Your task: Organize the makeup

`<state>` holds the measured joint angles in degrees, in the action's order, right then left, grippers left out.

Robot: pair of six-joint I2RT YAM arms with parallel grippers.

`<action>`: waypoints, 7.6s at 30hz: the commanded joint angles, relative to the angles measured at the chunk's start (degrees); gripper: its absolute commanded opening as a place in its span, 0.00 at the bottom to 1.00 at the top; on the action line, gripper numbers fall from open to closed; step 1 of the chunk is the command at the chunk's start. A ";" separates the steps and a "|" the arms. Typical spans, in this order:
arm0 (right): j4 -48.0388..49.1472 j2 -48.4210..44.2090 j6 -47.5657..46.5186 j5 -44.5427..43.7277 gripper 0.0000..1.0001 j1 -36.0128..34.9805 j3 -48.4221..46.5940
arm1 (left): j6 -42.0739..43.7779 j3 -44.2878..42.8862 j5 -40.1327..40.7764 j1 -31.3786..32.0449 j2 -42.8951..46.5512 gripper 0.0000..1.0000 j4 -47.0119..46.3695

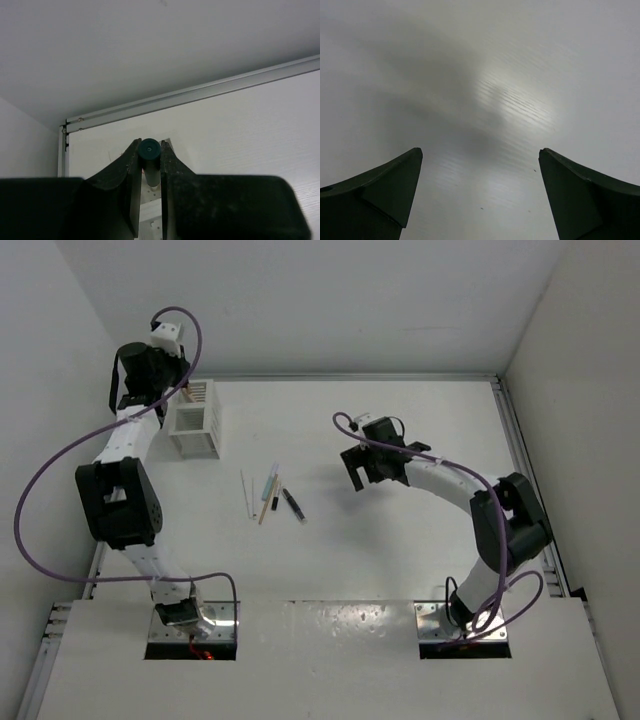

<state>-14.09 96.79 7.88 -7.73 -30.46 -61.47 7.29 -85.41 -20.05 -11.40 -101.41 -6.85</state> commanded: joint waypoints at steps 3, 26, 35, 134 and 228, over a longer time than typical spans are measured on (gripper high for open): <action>-6.04 -3.89 1.52 -7.21 1.00 4.35 5.56 | 2.73 -5.72 1.34 -0.99 -5.90 0.00 -5.72; -9.38 -10.39 3.10 -9.50 1.00 5.50 9.70 | 20.45 -0.56 -10.86 4.80 9.45 0.79 20.80; -7.36 -16.11 -1.81 4.11 1.00 5.32 16.29 | 75.67 6.74 -20.48 25.70 10.20 0.63 67.32; -1.29 -8.20 -0.58 11.86 1.00 4.79 9.79 | -1.75 -7.32 -17.30 -6.62 -10.22 0.57 5.53; -5.86 -13.83 10.40 -5.72 1.00 5.85 23.42 | -1.57 -19.58 5.65 18.99 -0.82 0.00 29.43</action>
<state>-19.59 84.25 19.62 -12.40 -25.08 -36.91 8.01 -96.57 -12.21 14.22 -107.98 21.21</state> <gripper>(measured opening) 0.996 0.196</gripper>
